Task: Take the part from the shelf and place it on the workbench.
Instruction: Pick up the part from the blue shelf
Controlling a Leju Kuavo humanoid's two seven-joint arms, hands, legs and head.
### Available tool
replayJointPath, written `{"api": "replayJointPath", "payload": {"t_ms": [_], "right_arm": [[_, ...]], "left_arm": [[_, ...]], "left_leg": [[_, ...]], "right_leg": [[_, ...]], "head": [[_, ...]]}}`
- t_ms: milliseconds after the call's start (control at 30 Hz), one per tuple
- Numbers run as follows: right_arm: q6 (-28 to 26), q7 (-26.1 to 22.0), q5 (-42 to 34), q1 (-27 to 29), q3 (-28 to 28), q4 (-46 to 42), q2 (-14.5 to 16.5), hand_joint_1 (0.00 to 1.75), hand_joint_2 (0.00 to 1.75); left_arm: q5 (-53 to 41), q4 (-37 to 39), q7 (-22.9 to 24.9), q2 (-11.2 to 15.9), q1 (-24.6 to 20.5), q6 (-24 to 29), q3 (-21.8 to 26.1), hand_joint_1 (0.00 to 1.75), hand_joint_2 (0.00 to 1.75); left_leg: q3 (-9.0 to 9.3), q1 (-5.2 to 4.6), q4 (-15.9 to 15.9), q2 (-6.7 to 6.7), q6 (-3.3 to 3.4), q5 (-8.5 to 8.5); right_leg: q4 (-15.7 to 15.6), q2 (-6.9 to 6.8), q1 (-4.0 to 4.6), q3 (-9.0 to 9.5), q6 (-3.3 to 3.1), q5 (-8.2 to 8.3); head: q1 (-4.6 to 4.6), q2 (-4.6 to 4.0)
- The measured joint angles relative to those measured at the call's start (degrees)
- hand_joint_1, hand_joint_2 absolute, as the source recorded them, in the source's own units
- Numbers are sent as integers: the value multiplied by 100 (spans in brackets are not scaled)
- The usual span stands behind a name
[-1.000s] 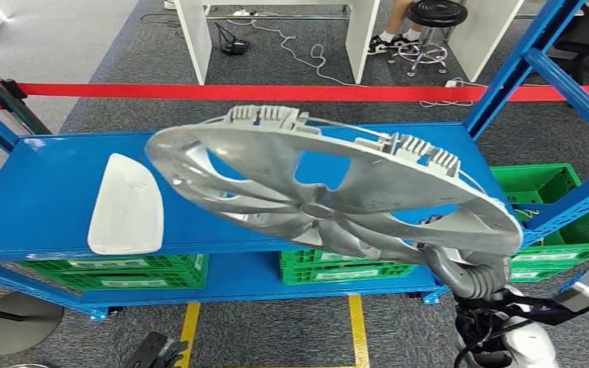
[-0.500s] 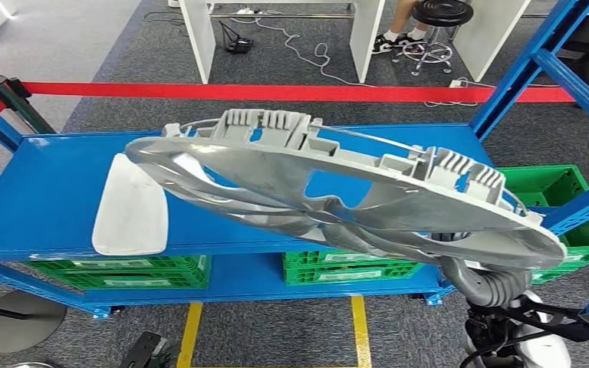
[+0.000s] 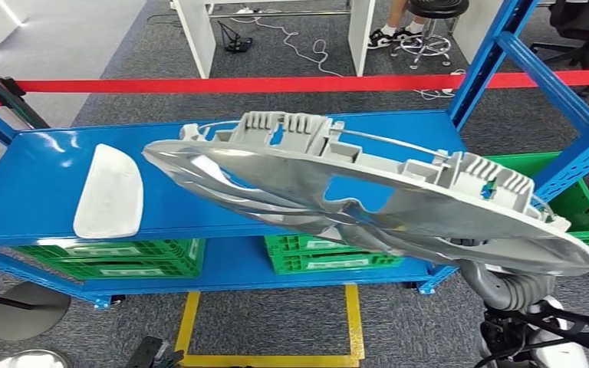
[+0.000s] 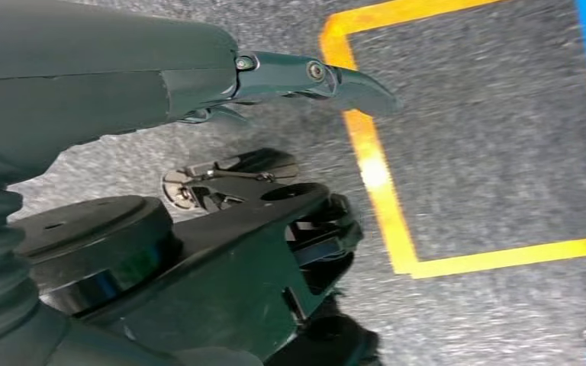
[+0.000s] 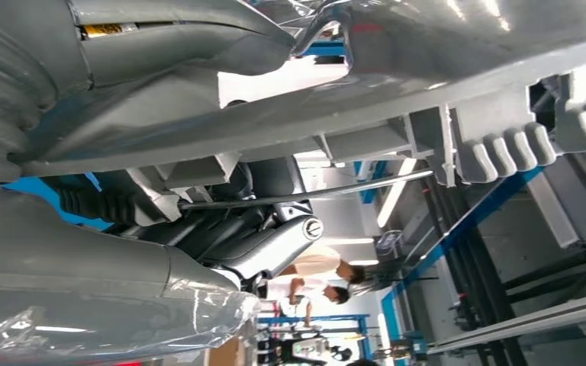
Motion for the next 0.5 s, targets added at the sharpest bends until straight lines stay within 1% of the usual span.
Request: {"api": "replayJointPath", "payload": {"t_ms": [33,67,100,133,167,233,267,300,333,367,400,433,467,500], "right_arm": [[8,-1,9,6,-28,1,-6,175,175],[21,1,12,9,-55,1,-11,175,175],[40,8,13,10,-80,1,-16,175,175],[62,23,16,11,-102,1,-22,175,175],[83,43,22,11,-118,2,-30,175,175],[108,104,31,15,-139,7,-51,175,175],[112,141,31,17,-148,14,-62,175,175],[108,183,30,16,-156,22,-72,175,175],[94,227,32,12,-162,33,-79,175,175],[68,268,38,7,-163,45,-83,175,175],[33,304,50,4,-163,60,-87,175,175],[-10,334,70,5,-162,76,-92,175,175],[-54,355,94,8,-162,92,-98,175,175],[-92,369,120,12,-162,106,-105,175,175]], "left_arm": [[-31,0,16,-1,-6,0,-1,0,175],[-46,-1,9,-1,-18,-1,-3,0,175],[-51,-1,-10,-1,-36,-5,-4,0,175],[-53,-2,-30,-1,-56,-9,-4,0,175],[-54,-2,-47,-1,-76,-13,-5,0,175],[-60,-2,-58,-4,-92,-16,-5,0,175],[-61,-2,-59,-2,-95,-16,-4,0,175],[-59,-2,-59,1,-99,-16,-4,0,175],[-58,-2,-59,0,-108,-22,-3,0,175],[-60,-2,-59,-2,-117,-33,-3,0,175],[-70,-2,-58,-14,-126,-50,-3,0,175],[-84,-2,-50,-30,-132,-69,-4,0,175],[-98,-2,-38,-46,-134,-85,-6,0,175],[-111,-2,-22,-62,-134,-94,-9,0,175]], "left_leg": [[240,-8,-320,0,33,155],[517,-21,-730,0,68,250],[765,-37,-1120,0,94,298],[927,-56,-1404,-3,110,305],[990,-76,-1554,-7,121,286],[946,-87,-1625,-4,156,361],[908,-82,-1644,6,188,415],[863,-72,-1663,18,223,474],[810,-64,-1675,30,253,531],[751,-69,-1673,33,275,583],[689,-75,-1669,36,287,635],[628,-81,-1665,38,291,684],[567,-84,-1662,39,289,732],[510,-86,-1659,40,282,777]], "right_leg": [[0,3,10,-45,10,40],[1,6,19,-84,30,78],[1,6,26,-117,60,116],[-5,3,28,-139,96,160],[-21,-2,23,-155,135,208],[-62,-6,4,-186,212,293],[-38,-7,-2,-227,243,243],[80,-6,-4,-286,270,98],[326,-6,-6,-372,290,-139],[675,-7,-3,-466,308,-418],[1069,-6,-2,-548,322,-653],[1382,-6,1,-590,331,-790],[1517,-6,3,-547,334,-804],[1436,-6,5,-401,331,-713]], "head": [[-1,0],[1,0],[4,0],[5,0],[6,0],[5,0],[12,0],[23,0],[34,0],[45,0],[49,0],[49,0],[49,0],[49,0]]}}
